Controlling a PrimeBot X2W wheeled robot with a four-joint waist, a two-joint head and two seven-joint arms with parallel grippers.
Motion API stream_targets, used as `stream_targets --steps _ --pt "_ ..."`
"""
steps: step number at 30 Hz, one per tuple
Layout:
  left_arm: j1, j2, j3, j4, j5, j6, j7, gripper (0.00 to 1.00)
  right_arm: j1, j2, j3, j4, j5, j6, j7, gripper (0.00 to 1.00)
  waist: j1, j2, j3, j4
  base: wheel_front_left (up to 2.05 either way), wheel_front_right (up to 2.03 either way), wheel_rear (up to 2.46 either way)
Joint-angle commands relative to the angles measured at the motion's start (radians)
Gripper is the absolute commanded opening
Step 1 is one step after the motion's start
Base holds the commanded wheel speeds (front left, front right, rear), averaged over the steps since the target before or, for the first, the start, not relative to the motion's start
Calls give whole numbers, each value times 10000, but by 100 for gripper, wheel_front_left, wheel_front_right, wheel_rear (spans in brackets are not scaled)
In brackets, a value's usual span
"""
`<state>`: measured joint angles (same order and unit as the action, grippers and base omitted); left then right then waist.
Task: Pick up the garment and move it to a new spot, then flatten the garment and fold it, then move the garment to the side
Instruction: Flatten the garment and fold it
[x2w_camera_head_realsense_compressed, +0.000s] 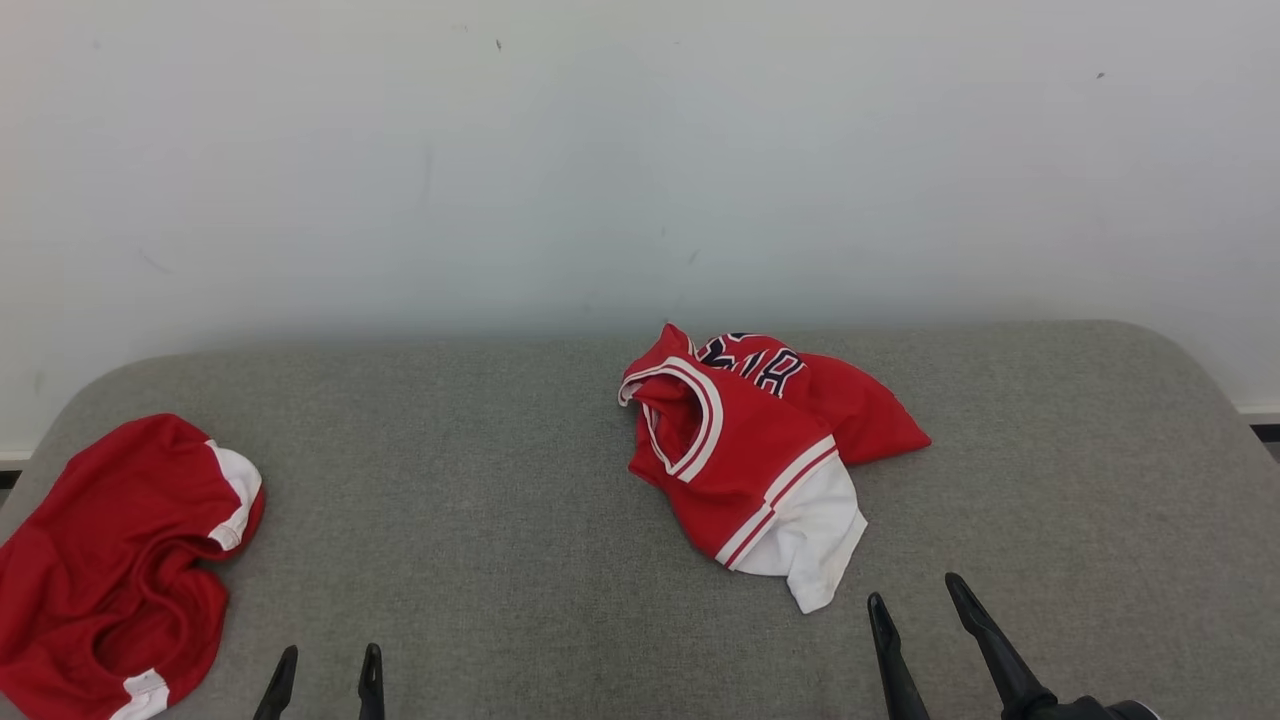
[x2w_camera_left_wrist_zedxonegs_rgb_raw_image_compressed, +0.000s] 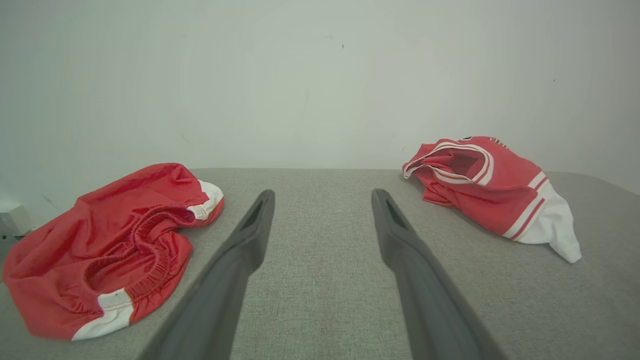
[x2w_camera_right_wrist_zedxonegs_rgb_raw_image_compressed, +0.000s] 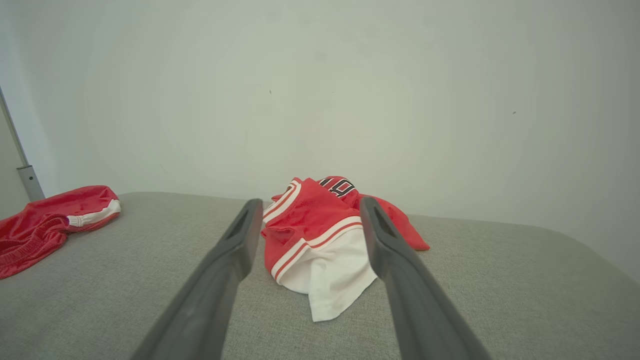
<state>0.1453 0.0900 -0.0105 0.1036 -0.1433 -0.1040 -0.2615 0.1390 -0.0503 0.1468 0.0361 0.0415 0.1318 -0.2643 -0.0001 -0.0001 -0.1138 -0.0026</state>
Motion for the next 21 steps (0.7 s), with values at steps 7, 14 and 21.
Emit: stream_targets --steps 7,14,21 --pt "119 -237 171 78 198 -146 -33 100 21 -1 -87 -8 -52 -21 -18 100 1 1 51 -78 0 0 0" --pt "26 -305 227 103 333 -199 -33 100 -23 -1 -99 14 -92 -22 -17 100 1 1 63 -119 0 0 0" --pt "8 -345 279 101 424 -253 -33 100 16 -1 -92 -23 -104 -22 -17 100 1 1 61 -121 0 0 0"
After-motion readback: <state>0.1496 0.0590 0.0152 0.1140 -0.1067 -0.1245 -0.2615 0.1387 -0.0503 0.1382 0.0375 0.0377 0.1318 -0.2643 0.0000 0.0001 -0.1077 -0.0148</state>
